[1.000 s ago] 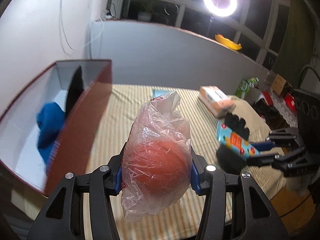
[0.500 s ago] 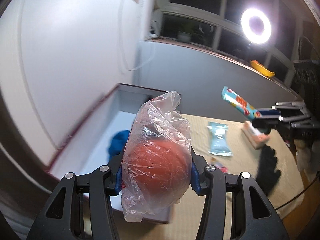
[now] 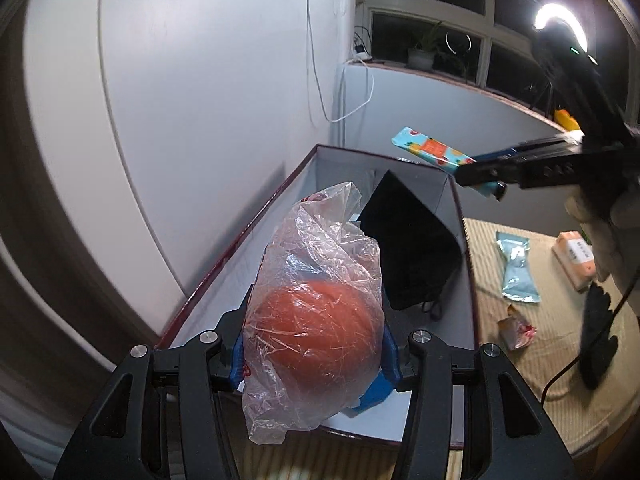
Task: Organize soft objects
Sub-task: 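Carry the bag in the left gripper while the right gripper carries the tube over the shoebox, then open the left gripper to drop the bag while the right gripper drops the tube into the shoebox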
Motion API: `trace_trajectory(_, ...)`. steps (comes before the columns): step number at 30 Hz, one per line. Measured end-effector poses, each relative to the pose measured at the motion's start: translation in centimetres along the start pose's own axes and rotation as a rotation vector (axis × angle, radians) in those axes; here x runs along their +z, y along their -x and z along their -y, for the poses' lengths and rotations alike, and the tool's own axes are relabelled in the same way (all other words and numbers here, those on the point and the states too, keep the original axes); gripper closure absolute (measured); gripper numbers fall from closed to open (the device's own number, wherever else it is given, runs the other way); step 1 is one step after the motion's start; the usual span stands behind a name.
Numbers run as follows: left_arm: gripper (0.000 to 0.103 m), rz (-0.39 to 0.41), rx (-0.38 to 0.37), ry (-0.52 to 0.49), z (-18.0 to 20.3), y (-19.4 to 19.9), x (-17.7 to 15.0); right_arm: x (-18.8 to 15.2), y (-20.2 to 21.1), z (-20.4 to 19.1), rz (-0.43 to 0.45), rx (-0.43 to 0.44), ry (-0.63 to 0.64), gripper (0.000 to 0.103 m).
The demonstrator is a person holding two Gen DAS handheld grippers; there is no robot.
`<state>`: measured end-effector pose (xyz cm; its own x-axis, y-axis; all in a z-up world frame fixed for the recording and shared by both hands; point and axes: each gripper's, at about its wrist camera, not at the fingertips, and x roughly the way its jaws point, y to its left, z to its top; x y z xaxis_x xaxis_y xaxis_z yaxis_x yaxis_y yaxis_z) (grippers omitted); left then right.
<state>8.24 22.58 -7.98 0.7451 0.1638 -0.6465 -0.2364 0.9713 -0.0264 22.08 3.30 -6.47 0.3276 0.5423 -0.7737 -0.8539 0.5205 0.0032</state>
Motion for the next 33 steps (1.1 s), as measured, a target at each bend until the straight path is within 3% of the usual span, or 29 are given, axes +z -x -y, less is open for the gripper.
trace_trajectory(10,0.049,-0.004,0.032,0.010,-0.1,-0.9,0.1,1.9,-3.4,0.9,-0.042,-0.057,-0.024,0.076)
trace_trajectory(12,0.041,0.001,0.033,0.015,-0.2,-0.6,-0.1,2.1,-3.5,0.8,-0.036,-0.058,-0.020,0.067)
trace_trajectory(13,0.041,0.005,0.033,0.018,-0.2,-0.5,0.1,2.1,-3.3,0.7,-0.030,-0.069,-0.019,0.052)
trace_trajectory(14,0.041,0.009,0.033,0.021,-0.2,-0.4,0.1,2.1,-3.0,0.7,-0.011,-0.079,-0.020,0.046)
trace_trajectory(33,0.041,0.064,-0.015,0.050,0.8,3.4,-0.3,-1.0,3.9,1.7,0.058,-0.057,-0.088,0.046)
